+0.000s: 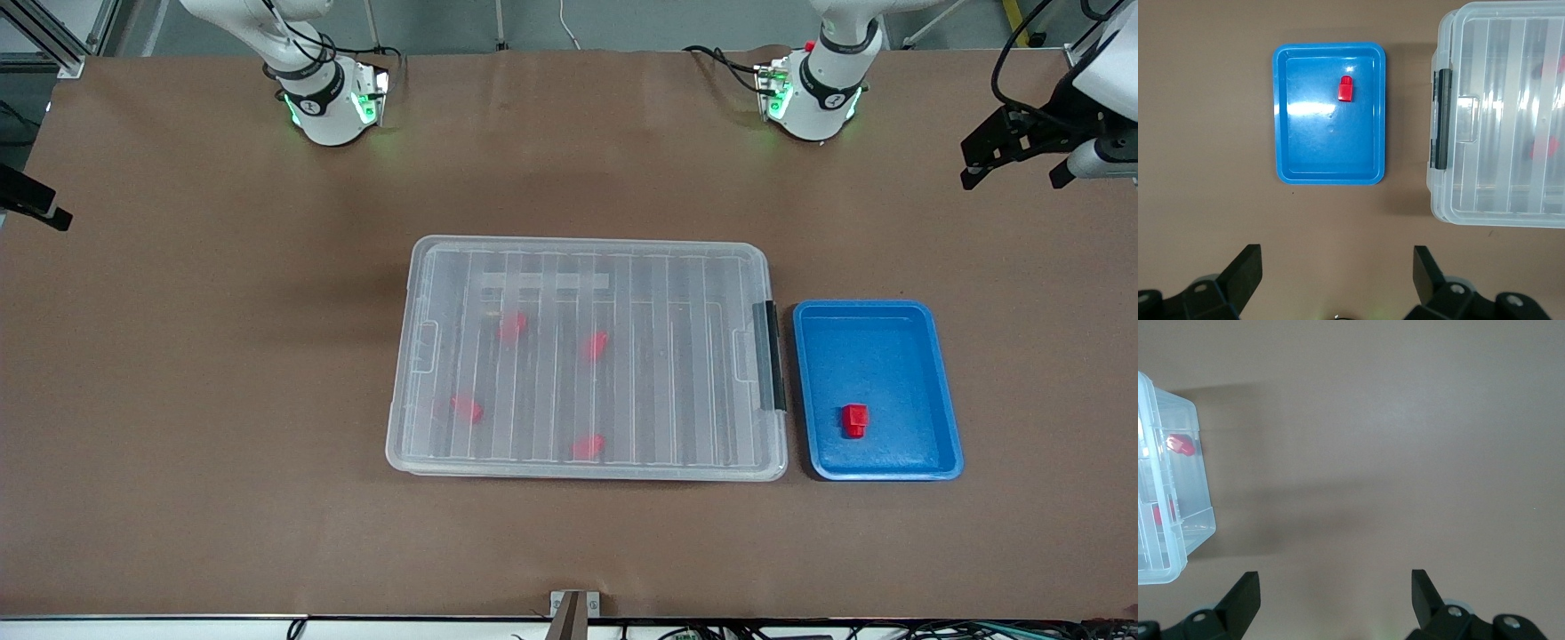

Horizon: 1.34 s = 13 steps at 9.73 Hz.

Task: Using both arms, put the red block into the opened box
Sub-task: 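Reach the right gripper toward the box lid while the left gripper reaches the tray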

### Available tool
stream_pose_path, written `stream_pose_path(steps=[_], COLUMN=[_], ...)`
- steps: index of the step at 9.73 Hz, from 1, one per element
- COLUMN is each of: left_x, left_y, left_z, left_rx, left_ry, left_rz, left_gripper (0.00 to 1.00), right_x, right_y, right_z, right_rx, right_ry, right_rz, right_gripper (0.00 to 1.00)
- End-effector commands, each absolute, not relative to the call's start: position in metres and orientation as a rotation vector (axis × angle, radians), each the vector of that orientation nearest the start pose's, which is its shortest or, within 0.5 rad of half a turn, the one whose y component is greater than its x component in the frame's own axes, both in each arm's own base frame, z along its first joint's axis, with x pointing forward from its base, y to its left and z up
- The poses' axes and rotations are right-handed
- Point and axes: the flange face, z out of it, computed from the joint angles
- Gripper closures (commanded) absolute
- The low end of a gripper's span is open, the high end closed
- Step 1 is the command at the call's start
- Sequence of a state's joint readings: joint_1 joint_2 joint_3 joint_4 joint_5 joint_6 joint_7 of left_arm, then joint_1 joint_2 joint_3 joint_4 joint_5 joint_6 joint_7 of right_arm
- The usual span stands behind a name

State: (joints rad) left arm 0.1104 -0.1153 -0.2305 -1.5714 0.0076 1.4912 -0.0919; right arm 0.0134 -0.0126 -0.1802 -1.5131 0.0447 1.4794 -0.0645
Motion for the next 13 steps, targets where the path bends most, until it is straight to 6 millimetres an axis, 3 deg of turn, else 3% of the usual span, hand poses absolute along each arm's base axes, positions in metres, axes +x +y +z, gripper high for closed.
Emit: stream_pose_path(steps=[1,3,5,6,7,8,9,12,13], left_x=[0.510,0.515,0.547,0.562,0.573,0.581,0.591,0.629,0.641], left_y=[-0.067,-0.062,-0.054,-0.044,-0.032,-0.032,-0.032,-0.026,-0.028], left_z=[0.665,0.663,0.620,0.598,0.568,0.538,0.493,0.357,0.325], left_rx=[-3.125,-3.113,-3.128,-3.135,-3.141,-3.147,-3.157,-3.200,-3.174], left_ry=[-0.005,-0.015,-0.007,-0.033,-0.076,-0.083,-0.085,-0.129,-0.064], left_rz=[0.018,0.020,0.085,0.075,0.063,-0.003,-0.033,-0.134,-0.164], left_gripper=[0.00,0.00,0.00,0.00,0.00,0.00,0.00,0.00,0.00], right_x=[0.531,0.531,0.531,0.532,0.535,0.552,0.568,0.593,0.596], right_y=[-0.083,-0.084,-0.082,-0.066,-0.039,0.002,0.041,0.146,0.184], right_z=[0.657,0.657,0.657,0.655,0.650,0.627,0.610,0.517,0.489], right_rx=[-3.080,-3.078,-3.075,-3.067,-2.995,-2.980,-2.984,-3.033,-3.058], right_ry=[0.161,0.165,0.160,0.122,0.055,-0.038,-0.106,0.132,0.155], right_rz=[0.005,0.007,0.014,0.037,0.051,0.077,0.054,0.062,0.066], right_gripper=[0.00,0.00,0.00,0.00,0.00,0.00,0.00,0.00,0.00])
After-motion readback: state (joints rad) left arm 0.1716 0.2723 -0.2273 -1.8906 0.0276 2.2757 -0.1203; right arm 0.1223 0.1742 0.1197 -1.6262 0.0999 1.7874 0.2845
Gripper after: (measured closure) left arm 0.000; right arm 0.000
